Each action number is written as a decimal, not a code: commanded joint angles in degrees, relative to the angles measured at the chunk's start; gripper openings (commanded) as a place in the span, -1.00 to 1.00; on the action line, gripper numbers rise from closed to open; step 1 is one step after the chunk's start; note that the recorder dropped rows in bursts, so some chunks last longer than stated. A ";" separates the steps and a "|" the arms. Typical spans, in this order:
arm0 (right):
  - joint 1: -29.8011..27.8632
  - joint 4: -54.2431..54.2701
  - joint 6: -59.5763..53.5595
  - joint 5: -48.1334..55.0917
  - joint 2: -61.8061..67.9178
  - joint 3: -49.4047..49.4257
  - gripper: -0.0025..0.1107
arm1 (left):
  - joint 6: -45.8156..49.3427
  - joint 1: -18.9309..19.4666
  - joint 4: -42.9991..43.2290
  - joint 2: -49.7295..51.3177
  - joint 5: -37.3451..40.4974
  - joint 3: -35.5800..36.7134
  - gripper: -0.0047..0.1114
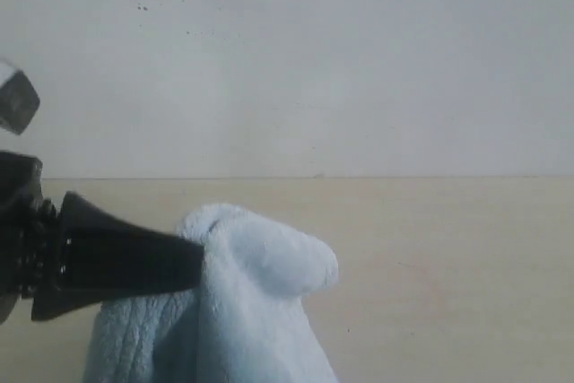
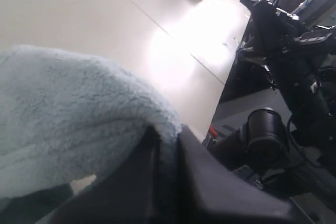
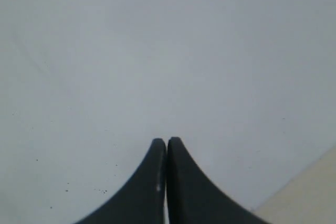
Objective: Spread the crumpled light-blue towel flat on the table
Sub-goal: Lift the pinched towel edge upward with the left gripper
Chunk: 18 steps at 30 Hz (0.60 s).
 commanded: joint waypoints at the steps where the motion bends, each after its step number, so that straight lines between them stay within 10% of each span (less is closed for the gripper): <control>1: 0.02 -8.05 2.30 11.73 -0.26 -0.49 -0.96 | -0.41 -0.25 -0.56 -0.52 3.30 5.13 -0.85; 8: 3.01 -11.35 -6.19 21.37 4.52 -4.97 -0.96 | -0.41 -0.25 -0.56 -0.52 5.50 10.66 -0.85; 18: 22.33 -11.55 -25.07 18.55 35.24 -13.50 -0.73 | -0.41 -0.25 -0.56 -0.52 7.79 12.24 -0.85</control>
